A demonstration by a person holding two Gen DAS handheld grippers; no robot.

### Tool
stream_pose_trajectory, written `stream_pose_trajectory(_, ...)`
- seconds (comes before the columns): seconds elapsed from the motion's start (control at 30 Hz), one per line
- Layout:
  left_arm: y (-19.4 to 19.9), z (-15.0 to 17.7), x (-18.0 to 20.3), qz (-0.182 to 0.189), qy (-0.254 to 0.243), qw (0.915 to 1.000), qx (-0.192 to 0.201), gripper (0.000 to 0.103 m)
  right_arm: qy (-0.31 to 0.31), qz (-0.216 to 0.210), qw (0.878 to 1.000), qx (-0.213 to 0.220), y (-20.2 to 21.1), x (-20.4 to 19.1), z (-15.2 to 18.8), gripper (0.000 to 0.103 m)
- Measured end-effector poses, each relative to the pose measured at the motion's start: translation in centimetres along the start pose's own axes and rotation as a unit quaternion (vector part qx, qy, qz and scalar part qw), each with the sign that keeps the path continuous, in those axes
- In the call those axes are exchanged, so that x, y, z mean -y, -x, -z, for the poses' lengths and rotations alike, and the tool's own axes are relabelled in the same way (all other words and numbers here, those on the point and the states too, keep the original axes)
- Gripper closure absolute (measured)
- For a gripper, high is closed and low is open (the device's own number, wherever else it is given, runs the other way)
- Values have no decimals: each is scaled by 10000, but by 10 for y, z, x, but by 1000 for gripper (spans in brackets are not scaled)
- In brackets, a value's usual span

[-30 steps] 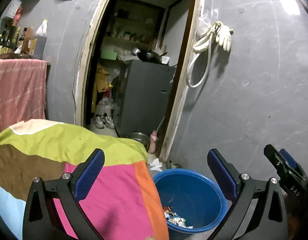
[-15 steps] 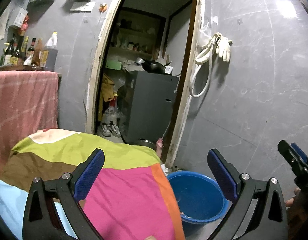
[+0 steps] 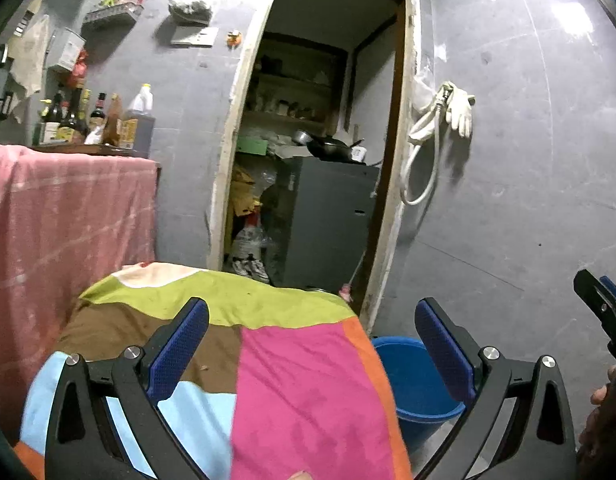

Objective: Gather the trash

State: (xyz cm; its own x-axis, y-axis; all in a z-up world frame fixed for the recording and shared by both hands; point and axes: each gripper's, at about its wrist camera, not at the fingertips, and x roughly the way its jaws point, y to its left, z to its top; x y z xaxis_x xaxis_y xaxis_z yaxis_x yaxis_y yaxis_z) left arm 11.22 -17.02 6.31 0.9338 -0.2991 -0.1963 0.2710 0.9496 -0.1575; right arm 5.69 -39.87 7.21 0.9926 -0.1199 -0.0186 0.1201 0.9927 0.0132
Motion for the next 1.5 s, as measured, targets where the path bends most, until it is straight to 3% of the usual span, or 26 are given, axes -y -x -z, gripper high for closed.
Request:
stream_pose_trajectory(0.57, 36, 21, -10, -127, -159, 9998, 49, 2, 240, 173, 9995, -149, 31, -26, 21, 0)
stream_pose_trajectory(0.83, 46, 47, -13, -195, -30, 9998, 67, 2, 501, 399, 9979, -114, 37, -31, 41, 0)
stream_pose_trajectory(1.2, 44, 84, -10, -380, -301, 9988, -64, 2, 605, 484, 9964, -345, 34, -27, 72, 0)
stream_pose_trajectory(1.5, 34, 97, -20, -450, -214, 9986, -200, 2, 793, 482, 9951, -345, 34, -28, 86, 0)
